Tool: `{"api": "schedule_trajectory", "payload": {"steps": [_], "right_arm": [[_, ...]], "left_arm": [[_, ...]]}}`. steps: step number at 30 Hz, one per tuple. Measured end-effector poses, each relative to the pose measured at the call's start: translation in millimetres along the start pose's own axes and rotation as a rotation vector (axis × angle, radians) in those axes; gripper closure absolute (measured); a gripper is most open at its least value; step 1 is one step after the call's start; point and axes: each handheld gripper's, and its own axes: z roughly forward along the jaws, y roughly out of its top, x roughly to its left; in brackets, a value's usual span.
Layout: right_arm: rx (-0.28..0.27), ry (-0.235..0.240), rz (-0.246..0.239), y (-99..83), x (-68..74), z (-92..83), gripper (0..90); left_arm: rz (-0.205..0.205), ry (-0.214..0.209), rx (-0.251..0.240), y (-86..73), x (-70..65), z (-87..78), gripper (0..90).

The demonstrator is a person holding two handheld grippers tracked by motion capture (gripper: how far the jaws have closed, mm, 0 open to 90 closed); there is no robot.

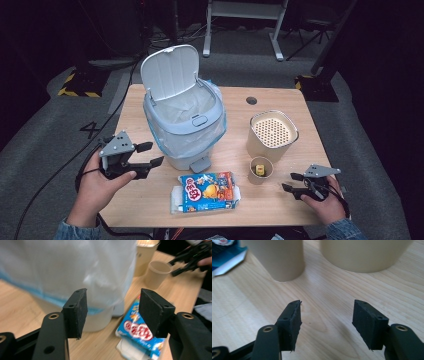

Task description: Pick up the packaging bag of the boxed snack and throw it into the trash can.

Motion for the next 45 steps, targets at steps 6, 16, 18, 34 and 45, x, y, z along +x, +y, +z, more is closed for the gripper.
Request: {"api": "schedule_trajectory", "payload": {"steps": [6, 16, 18, 34, 45], "right_arm": [[-0.006, 0.064, -0.022, 6.4, 13.2, -3.6, 41.9], [-0.033, 0.144, -0.099, 13.6, 38.1, -9.7, 42.2], [-0.038, 0.159, -0.110, 15.9, 42.7, -9.1, 42.1], [-0.076, 0.292, -0.214, 54.3, 85.0, 6.1, 40.8], [-0.071, 0.290, -0.230, 69.5, 97.6, 18.5, 35.8]], "left_arm": [[-0.066, 0.026, 0.021, -34.3, 12.4, 12.1, 38.4], [-0.216, 0.073, 0.118, -77.7, 33.6, 33.0, 40.0], [-0.227, 0.091, 0.137, -84.7, 36.4, 39.0, 41.1], [-0.196, 0.156, 0.282, -116.4, 37.7, 73.2, 39.2], [-0.141, 0.157, 0.274, -120.8, 36.6, 82.5, 29.6]]}}
